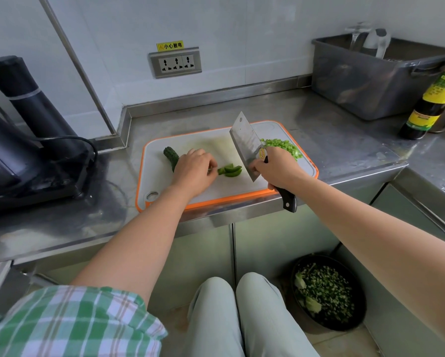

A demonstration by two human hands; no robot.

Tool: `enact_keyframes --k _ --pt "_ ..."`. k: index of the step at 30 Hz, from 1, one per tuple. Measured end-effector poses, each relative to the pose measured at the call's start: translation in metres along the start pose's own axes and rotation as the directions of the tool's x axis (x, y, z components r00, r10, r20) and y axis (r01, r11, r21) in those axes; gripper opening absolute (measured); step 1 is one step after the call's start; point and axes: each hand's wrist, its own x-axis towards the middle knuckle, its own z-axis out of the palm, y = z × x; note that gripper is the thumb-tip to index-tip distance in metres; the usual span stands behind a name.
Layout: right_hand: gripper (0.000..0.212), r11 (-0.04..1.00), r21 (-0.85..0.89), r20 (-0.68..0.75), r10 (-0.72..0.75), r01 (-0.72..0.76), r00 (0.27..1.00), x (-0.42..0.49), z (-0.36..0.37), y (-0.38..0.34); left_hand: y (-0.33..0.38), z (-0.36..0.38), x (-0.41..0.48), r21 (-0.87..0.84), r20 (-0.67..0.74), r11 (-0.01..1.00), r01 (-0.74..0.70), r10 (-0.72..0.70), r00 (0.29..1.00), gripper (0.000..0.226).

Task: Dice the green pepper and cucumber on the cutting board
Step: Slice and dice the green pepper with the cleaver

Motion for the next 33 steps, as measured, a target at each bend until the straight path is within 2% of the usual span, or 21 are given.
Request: enact_keyframes --k 3,6,12,16,20,24,30,33 --pt "0.009 1.0 -0.014 0.003 -0.01 0.01 1.0 0.001 0.0 0.0 0.004 0.001 -0.002 0.005 0.008 0.999 -0.032 0.032 0.999 0.021" --pt "0.008 0.999 -0.031 0.01 -0.012 0.012 1.0 0.002 0.001 -0.001 0.005 0.002 -0.001 0.003 -0.006 1.0 -0.014 0.014 1.0 0.015" --pt "0.011 0.997 -0.077 0.02 -0.022 0.023 1.0 0.0 0.003 -0.002 0.008 0.005 0.011 -0.116 -0.101 0.982 0.149 -0.161 0.982 0.014" --pt "0.013 0.994 -0.109 0.052 -0.01 0.016 0.999 -0.001 0.0 -0.007 0.022 0.007 0.023 -0.178 -0.043 0.978 0.109 -0.118 0.992 0.013" --pt "0.011 0.994 -0.113 0.058 0.004 0.002 0.998 -0.001 -0.001 -0.009 0.028 0.016 0.023 -0.087 0.036 0.995 0.046 -0.043 0.998 0.019" --pt "0.014 0.995 -0.098 0.063 0.043 -0.037 0.997 -0.001 -0.002 -0.006 0.017 0.016 0.011 -0.178 -0.017 0.984 -0.031 0.028 0.999 0.023" --pt "0.019 0.996 -0.087 -0.011 -0.007 0.006 1.0 -0.002 -0.006 -0.011 0.017 0.019 -0.006 -0.221 -0.093 0.971 -0.093 0.074 0.993 0.038" --pt "0.019 0.985 -0.166 0.007 -0.038 0.038 0.999 -0.005 -0.011 -0.019 0.023 0.021 -0.005 -0.249 -0.155 0.965 -0.08 0.041 0.987 0.026"
